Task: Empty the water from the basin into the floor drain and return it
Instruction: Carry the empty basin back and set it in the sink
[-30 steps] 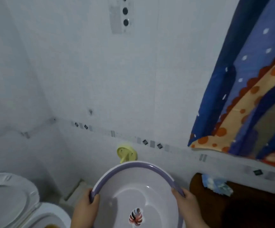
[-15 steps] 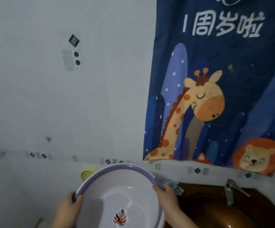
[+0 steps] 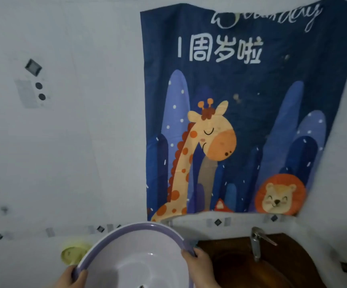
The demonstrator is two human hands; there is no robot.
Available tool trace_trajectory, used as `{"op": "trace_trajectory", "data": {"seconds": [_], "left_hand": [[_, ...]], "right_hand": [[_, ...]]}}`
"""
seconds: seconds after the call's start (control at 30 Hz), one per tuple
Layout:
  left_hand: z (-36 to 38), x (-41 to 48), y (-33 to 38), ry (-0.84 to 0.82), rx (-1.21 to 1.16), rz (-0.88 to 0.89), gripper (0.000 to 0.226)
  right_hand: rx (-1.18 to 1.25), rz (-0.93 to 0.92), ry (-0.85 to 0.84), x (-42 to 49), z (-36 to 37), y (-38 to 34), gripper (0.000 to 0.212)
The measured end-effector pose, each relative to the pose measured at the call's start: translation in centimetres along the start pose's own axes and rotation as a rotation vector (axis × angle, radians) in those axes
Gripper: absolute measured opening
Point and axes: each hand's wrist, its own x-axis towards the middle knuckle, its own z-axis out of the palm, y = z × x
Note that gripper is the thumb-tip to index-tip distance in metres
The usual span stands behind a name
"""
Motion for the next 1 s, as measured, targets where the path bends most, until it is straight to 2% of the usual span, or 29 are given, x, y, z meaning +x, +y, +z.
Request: {"op": "trace_trajectory", "data": {"seconds": [0.2, 0.33, 0.47, 0.7, 0.8, 0.93, 1.0], "left_hand": [[4.8, -0.4, 3.0, -0.075, 0.039, 0.042, 0.025], [10.0, -2.3, 5.3, -0.042, 0.015, 0.052, 0.023], [14.2, -4.6, 7.3, -0.122, 0.038, 0.117, 0.022], [21.8, -7.1, 9.9, -0.255, 0.123, 0.176, 0.022], [25.1, -7.5, 10.5, -0.325, 0.159, 0.143, 0.016], [29.3, -7.4, 10.9, -0.417, 0.171, 0.063, 0.029], [31.3, -7.2, 11.2, -0.454, 0.115, -0.044, 0.032]], "right_hand": [[0.077, 0.023, 0.073, 0.5, -4.2, 2.7, 0.022], [0.098, 0.039, 0.162, 1.1, -7.6, 6.7, 0.023], [0.129, 0.084, 0.213, 1.4, -10.6, 10.7, 0.023], [0.162, 0.183, 0.204, 4.3, -15.3, 17.4, 0.021], [0.098, 0.243, 0.177, 6.4, -16.9, 20.2, 0.021], [0.006, 0.302, 0.146, 9.1, -18.4, 24.3, 0.025], [0.011, 0.329, 0.128, 10.4, -19.0, 26.1, 0.036]]}}
